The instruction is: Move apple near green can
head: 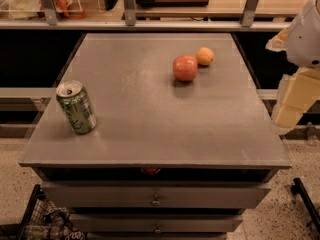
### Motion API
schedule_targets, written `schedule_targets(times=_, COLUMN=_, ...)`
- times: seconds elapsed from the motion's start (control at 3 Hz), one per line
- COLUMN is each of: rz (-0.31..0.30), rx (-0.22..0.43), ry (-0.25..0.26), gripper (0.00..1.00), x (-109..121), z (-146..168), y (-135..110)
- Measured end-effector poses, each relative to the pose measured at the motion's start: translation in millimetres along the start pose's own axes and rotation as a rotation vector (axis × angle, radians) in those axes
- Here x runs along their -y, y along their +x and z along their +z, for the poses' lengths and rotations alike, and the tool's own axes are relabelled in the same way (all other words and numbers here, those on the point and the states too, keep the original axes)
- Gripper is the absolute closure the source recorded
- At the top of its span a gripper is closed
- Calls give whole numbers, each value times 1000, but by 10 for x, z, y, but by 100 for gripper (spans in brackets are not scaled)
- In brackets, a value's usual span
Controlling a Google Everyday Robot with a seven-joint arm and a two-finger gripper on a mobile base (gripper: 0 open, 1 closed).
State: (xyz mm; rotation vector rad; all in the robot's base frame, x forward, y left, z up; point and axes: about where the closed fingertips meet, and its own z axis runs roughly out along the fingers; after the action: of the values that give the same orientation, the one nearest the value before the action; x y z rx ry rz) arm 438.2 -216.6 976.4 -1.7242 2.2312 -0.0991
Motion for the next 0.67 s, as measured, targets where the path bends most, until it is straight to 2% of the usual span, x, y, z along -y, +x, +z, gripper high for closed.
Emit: schedule_targets(times=0.67, rz=-21, rx=15, ry=-2, gripper=0, x=64, z=38, y=-60)
